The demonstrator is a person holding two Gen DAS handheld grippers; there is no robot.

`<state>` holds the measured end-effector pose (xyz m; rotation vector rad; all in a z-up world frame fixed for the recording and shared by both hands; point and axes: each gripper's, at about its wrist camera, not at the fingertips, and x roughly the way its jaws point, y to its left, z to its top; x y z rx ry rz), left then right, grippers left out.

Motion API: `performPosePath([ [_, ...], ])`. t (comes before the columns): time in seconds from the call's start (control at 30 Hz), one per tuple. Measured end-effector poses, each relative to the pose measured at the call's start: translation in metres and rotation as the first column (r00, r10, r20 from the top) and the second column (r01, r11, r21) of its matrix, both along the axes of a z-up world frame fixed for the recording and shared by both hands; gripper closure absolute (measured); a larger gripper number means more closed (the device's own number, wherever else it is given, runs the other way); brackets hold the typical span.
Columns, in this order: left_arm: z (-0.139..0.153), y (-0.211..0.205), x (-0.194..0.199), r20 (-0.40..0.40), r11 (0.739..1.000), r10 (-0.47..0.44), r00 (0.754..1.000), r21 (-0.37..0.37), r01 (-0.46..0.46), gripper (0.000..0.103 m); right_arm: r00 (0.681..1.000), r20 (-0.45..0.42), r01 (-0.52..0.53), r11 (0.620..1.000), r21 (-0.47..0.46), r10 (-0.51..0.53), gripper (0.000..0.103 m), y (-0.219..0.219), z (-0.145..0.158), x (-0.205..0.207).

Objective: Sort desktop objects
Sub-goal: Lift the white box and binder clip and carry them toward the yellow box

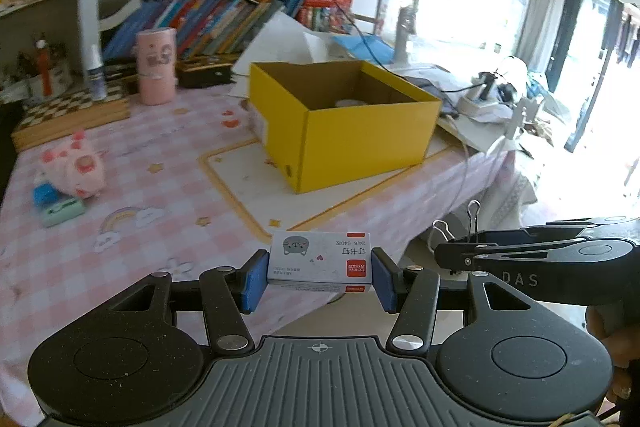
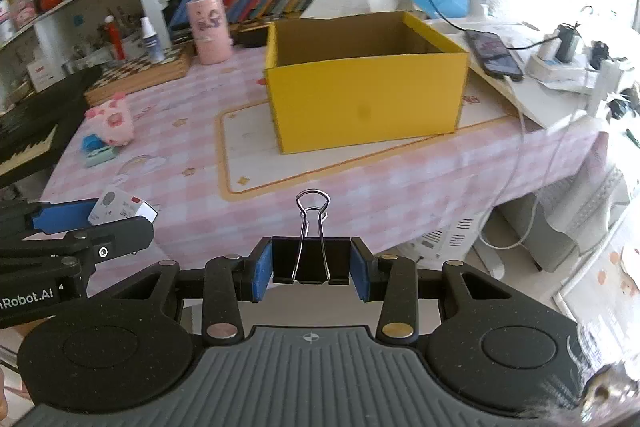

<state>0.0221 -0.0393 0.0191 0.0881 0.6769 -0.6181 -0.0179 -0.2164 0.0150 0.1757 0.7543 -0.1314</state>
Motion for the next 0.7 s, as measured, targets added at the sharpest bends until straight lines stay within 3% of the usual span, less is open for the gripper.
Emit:
performPosePath([
  [0.4, -0.011, -0.049, 0.013, -0.038, 0.995, -0.1, 0.994, 0.01, 0.101, 0.05, 0.995, -0.045, 0.093, 0.996, 0.006, -0.092, 0.066, -0.045, -0.009, 0.001],
  [0.7, -0.016, -0.078, 0.028, -0.054, 0.993, -0.116, 0.992, 0.029, 0.118, 0.05, 0.992, -0.068, 0.11, 0.994, 0.026, -0.108, 0.066, -0.073, -0.017, 0.015],
])
